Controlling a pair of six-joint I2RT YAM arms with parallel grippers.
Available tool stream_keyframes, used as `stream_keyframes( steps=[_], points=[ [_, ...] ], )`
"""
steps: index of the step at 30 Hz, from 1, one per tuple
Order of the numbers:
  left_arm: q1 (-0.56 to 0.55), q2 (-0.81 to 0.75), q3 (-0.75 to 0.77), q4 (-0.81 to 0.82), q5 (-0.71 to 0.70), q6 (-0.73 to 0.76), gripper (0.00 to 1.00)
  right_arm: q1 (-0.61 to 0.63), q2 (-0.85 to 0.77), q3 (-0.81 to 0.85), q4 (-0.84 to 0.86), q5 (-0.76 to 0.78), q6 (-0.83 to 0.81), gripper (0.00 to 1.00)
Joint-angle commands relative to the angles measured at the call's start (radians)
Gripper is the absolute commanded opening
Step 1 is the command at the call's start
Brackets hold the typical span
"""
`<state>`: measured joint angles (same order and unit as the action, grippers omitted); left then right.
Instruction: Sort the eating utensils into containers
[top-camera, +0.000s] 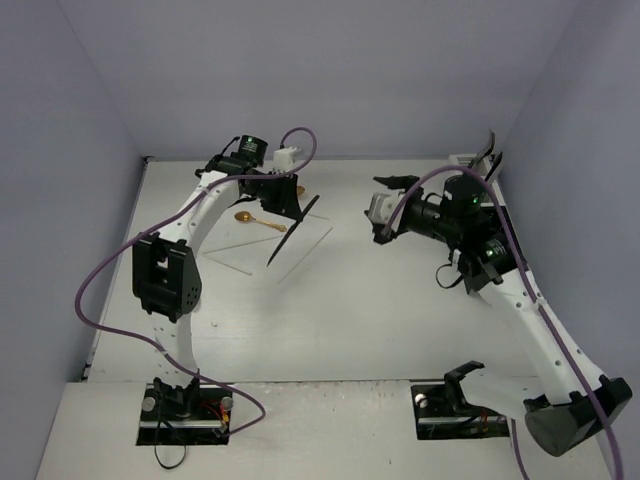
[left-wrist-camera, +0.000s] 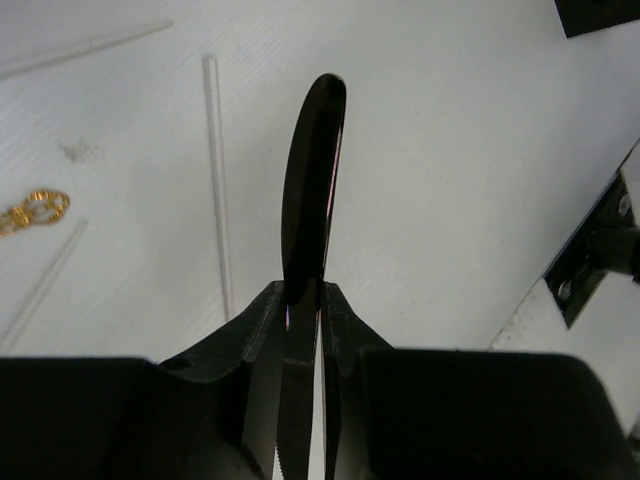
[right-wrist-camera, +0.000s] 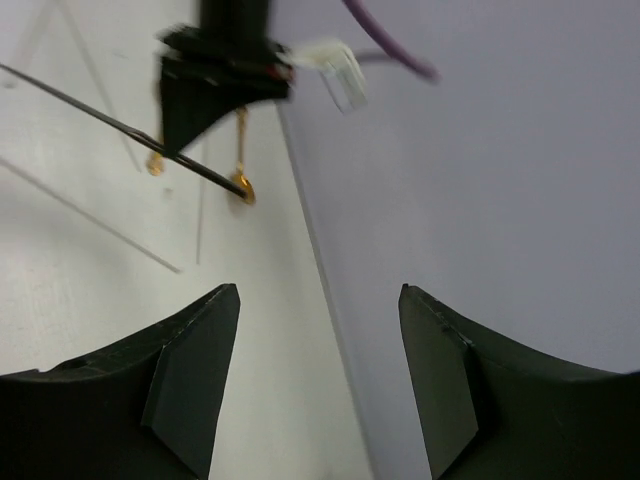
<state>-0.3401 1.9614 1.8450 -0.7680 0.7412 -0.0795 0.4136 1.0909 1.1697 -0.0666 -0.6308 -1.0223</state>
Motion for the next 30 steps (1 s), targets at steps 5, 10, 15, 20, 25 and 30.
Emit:
stream_keyframes(
  steps=[5,10,15,20,25,30],
  points=[
    [0.003,-0.075,-0.066,-0.07,-0.113,-0.333,0.0,0.386,0.046,-0.062,-0.142,0.181,-0.482,0.6],
    [0.0,-0.076,-0.113,-0.086,-0.128,-0.407,0.0,0.519,0.212,0.004,-0.184,0.257,-0.49,0.56],
    [0.003,-0.083,-0.134,-0.095,-0.138,-0.487,0.0,0.563,0.315,0.043,-0.228,0.295,-0.499,0.53],
    [0.003,-0.078,-0.141,-0.096,-0.08,-0.546,0.0,0.565,0.366,0.067,-0.237,0.289,-0.505,0.52],
    [-0.002,-0.072,-0.157,-0.094,-0.032,-0.574,0.0,0.56,0.426,0.123,-0.238,0.266,-0.477,0.51],
    [-0.004,-0.053,-0.17,-0.094,0.051,-0.582,0.0,0.556,0.477,0.158,-0.239,0.251,-0.484,0.5]
  ],
)
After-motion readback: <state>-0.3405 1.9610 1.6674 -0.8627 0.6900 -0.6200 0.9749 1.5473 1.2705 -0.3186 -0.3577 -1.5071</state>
